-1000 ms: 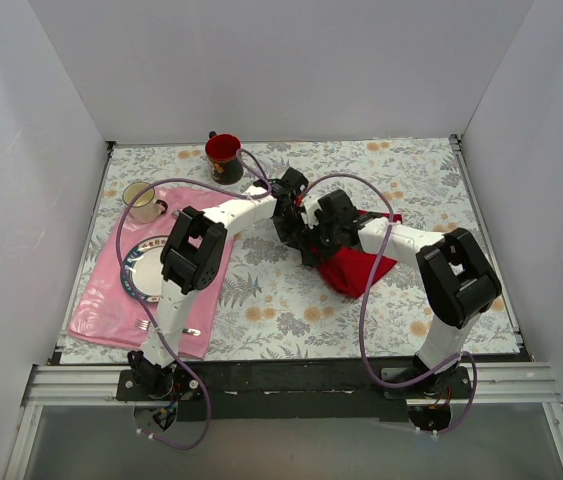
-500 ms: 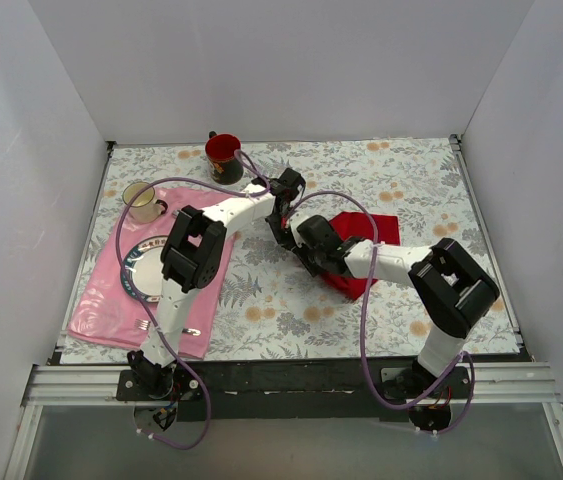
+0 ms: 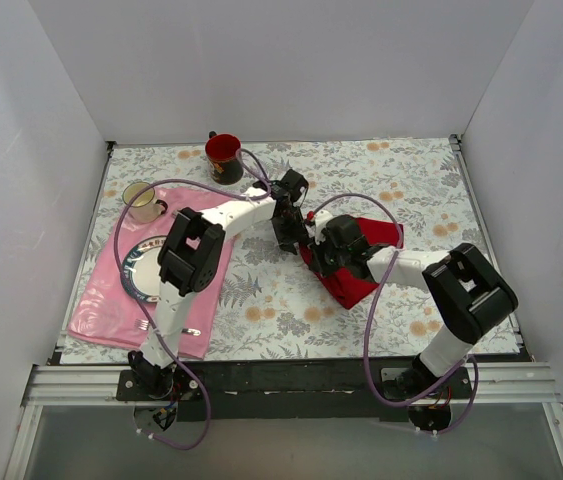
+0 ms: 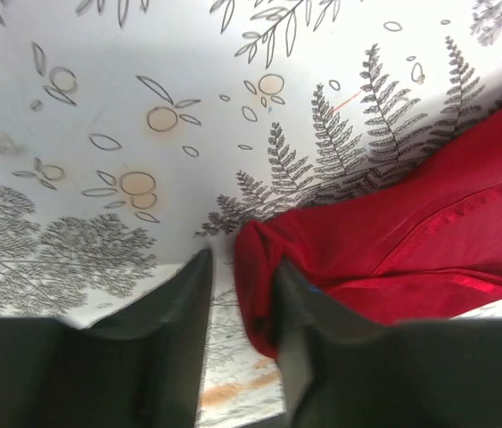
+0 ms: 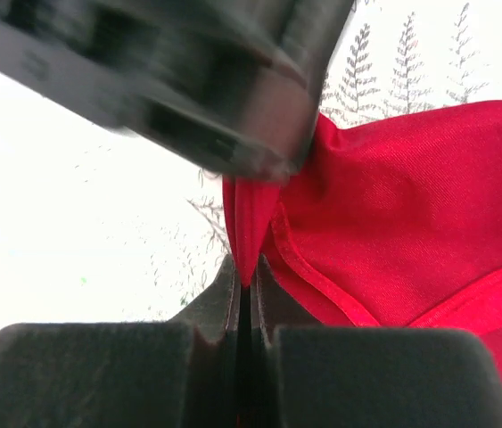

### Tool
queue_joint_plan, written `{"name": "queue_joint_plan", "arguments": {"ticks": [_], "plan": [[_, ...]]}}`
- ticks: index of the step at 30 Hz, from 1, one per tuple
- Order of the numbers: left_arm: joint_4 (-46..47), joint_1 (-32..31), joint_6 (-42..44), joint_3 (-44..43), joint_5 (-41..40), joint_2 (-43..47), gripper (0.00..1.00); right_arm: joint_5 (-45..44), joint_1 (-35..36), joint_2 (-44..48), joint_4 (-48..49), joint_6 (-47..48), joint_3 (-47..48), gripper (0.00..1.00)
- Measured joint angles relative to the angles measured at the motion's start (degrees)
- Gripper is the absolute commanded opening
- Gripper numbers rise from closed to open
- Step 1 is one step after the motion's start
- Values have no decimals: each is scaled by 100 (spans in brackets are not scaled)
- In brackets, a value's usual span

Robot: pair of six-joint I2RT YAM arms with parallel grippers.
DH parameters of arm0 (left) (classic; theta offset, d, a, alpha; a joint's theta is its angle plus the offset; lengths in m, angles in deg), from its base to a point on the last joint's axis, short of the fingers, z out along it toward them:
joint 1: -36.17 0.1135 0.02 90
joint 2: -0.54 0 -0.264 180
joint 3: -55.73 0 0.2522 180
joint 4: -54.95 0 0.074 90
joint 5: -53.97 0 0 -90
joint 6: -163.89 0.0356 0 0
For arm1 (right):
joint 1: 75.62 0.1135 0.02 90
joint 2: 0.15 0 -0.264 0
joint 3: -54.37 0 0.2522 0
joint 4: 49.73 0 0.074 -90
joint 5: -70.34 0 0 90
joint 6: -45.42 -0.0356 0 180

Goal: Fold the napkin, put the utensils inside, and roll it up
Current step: Roll the napkin with the utensil

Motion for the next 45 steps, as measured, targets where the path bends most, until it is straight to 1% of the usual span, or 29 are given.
{"name": "queue_joint_plan", "arguments": {"ticks": [4, 7, 10, 13, 15, 17, 18, 20, 21, 24, 28, 36, 45], "plan": [[391, 109, 170, 446, -46, 332, 57, 955, -435, 50, 542, -337, -352, 1], [605, 221, 348, 699, -133, 704, 58, 1735, -791, 39, 997, -673, -664, 1], [1080, 313, 557, 1108, -109, 1276, 58, 2430, -1117, -37, 1451, -1062, -938, 1], [1639, 337, 649, 1700, 170, 1906, 55, 3086, -1438, -273, 1985, -1493, -1106, 1], [2129, 328, 680, 2138, 570, 2238, 48, 3445, -1604, -448, 2275, -1735, -1165, 1], [2605, 321, 671, 2474, 964, 2354, 44, 3731, -1729, -627, 2594, -1982, -1220, 1], [2914, 313, 654, 2673, 1220, 2365, 39, 3886, -1788, -728, 2802, -2116, -1266, 1], [3451, 293, 590, 3058, 1687, 2308, 33, 4124, -1873, -892, 3158, -2369, -1355, 1], [3617, 286, 544, 3171, 1823, 2271, 29, 4205, -1906, -949, 3263, -2446, -1381, 1], [4194, 247, 472, 3482, 2205, 2114, 22, 4446, -2000, -1115, 3510, -2662, -1412, 1], [4784, 214, 337, 3672, 2509, 2039, 18, 4489, -2028, -1128, 3449, -2680, -1388, 1], [5895, 212, -28, 3886, 2861, 1880, 13, 4572, -2046, -1172, 2896, -2562, -1095, 1], [6341, 210, -262, 4061, 2955, 1436, 11, 4621, -2105, -1172, 2697, -2500, -1034, 2]]}}
